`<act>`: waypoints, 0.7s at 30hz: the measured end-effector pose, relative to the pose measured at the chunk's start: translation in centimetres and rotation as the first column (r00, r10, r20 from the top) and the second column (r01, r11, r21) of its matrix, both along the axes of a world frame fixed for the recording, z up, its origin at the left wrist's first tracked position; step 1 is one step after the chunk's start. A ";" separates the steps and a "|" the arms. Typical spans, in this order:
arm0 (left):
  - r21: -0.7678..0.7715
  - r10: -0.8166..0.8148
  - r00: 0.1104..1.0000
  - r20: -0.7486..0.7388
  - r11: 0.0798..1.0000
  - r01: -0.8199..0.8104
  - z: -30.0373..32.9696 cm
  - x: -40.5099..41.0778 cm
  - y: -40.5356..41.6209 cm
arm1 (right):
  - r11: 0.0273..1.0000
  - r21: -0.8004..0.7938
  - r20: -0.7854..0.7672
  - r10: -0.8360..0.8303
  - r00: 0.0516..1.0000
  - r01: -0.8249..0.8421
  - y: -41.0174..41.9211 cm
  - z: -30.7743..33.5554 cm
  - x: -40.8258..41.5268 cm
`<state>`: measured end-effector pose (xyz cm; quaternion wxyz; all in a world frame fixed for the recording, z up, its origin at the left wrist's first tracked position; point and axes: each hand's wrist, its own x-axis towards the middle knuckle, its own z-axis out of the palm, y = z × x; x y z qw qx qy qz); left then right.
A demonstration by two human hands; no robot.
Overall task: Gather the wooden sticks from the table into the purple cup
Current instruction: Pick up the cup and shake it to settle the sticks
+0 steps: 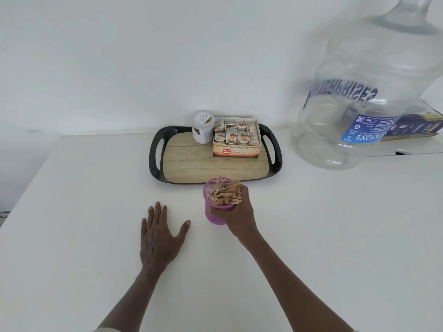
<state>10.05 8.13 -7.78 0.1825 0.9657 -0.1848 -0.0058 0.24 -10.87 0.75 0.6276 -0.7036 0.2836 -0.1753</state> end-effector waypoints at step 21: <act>0.006 -0.004 1.000 0.002 1.000 0.004 -0.1 0.0 0.1 | 0.996 -0.077 0.029 0.055 0.998 -0.053 0.7 1.1 0.5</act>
